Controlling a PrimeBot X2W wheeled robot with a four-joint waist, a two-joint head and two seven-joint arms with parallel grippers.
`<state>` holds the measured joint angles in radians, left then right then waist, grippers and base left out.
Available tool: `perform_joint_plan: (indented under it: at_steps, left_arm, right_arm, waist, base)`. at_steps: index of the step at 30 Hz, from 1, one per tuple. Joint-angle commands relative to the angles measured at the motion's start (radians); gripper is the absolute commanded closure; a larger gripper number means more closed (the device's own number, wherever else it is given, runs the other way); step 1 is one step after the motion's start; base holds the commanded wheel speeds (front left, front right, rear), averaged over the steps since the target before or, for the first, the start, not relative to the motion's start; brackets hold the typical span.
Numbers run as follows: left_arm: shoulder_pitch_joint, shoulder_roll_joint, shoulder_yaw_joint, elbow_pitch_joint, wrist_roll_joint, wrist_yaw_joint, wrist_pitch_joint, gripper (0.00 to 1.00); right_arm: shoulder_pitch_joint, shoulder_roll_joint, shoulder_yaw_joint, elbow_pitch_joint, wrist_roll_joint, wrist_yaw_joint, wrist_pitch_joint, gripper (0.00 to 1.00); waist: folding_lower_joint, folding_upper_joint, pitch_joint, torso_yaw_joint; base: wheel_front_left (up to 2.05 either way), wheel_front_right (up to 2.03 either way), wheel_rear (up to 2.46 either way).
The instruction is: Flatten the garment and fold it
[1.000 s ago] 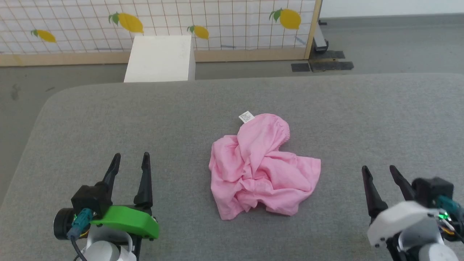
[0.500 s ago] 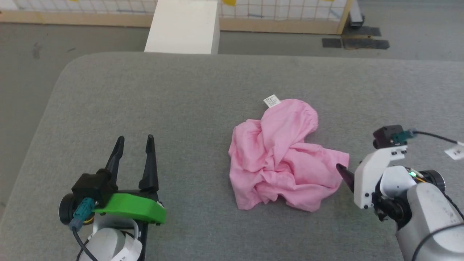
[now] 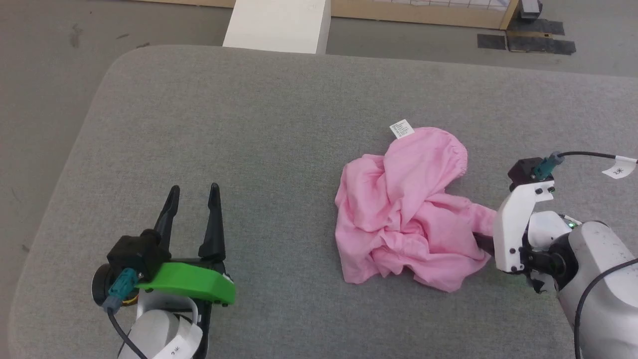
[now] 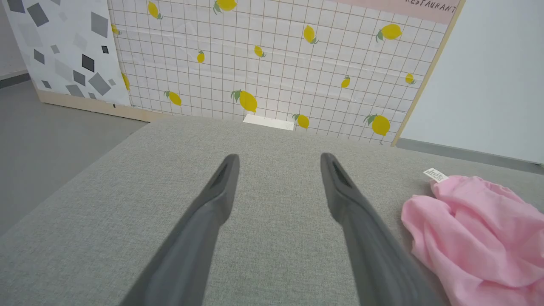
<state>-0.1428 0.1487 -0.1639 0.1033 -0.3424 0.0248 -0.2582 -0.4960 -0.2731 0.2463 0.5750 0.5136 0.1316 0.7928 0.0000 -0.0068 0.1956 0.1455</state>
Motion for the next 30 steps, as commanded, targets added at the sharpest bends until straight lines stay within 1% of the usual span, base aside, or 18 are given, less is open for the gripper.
perform_joint_plan:
  at_steps: [1, 6, 10, 13, 15, 18, 22, 24, 27, 30]
  left_arm:
    - [-0.01, -0.008, 0.009, 0.006, 0.01, -0.008, -0.004, 0.0]
    - [0.006, -0.019, 0.028, 0.024, 0.029, -0.022, -0.004, 0.0]
    - [0.03, -0.021, 0.039, 0.041, 0.042, -0.028, -0.004, 0.0]
    - [0.044, -0.017, 0.044, 0.046, 0.044, -0.03, -0.004, 0.0]
    - [0.052, -0.014, 0.046, 0.049, 0.045, -0.031, -0.004, 0.0]
    - [0.062, -0.01, 0.045, 0.054, 0.046, -0.03, -0.004, 0.0]
    - [0.075, -0.007, 0.041, 0.054, 0.045, -0.027, 0.001, 0.0]
    - [0.079, -0.004, 0.04, 0.054, 0.043, -0.026, 0.006, 0.0]
    - [0.085, -0.001, 0.039, 0.057, 0.04, -0.025, 0.009, 0.0]
    - [0.091, 0.0, 0.037, 0.059, 0.037, -0.023, 0.013, 0.0]
  right_arm:
    - [0.069, 0.031, 0.049, 0.057, 0.02, -0.001, 0.023, 1.0]
    - [0.042, -0.009, 0.077, 0.008, 0.01, -0.001, -0.101, 1.0]
    - [0.042, -0.047, 0.054, -0.048, 0.011, -0.001, -0.18, 1.0]
    - [0.063, -0.075, 0.011, -0.091, 0.001, -0.001, -0.212, 1.0]
    - [0.094, -0.094, -0.042, -0.13, -0.012, -0.001, -0.234, 1.0]
    - [0.168, -0.105, -0.139, -0.181, -0.037, -0.001, -0.246, 1.0]
    - [0.313, -0.083, -0.298, -0.26, -0.072, -0.001, -0.242, 1.0]
    - [0.392, -0.053, -0.379, -0.301, -0.093, -0.001, -0.24, 1.0]
    - [0.514, 0.017, -0.478, -0.36, -0.124, -0.001, -0.219, 1.0]
    - [0.62, 0.091, -0.542, -0.404, -0.15, -0.001, -0.184, 1.0]
  waist:
    - [0.0, 0.0068, -0.011, -0.005]
    - [0.0, 0.0068, -0.049, -0.023]
    - [0.0, 0.0068, -0.104, -0.058]
    - [0.0, 0.0068, -0.124, -0.083]
    - [0.0, 0.0068, -0.134, -0.103]
    - [0.0, 0.0068, -0.143, -0.124]
    - [0.0, 0.0068, -0.148, -0.146]
    - [0.0, 0.0068, -0.147, -0.154]
    - [0.0, 0.0068, -0.15, -0.162]
    - [0.0, 0.0068, -0.155, -0.164]
  base:
    - [0.0, 0.0, 0.0]
    - [0.0, 0.0, 0.0]
    - [0.0, 0.0, 0.0]
    - [0.0, 0.0, 0.0]
    - [0.0, 0.0, 0.0]
    - [0.0, 0.0, 0.0]
    - [0.0, 0.0, 0.0]
    - [0.0, 0.0, 0.0]
    - [0.0, 0.0, 0.0]
    - [0.0, 0.0, 0.0]
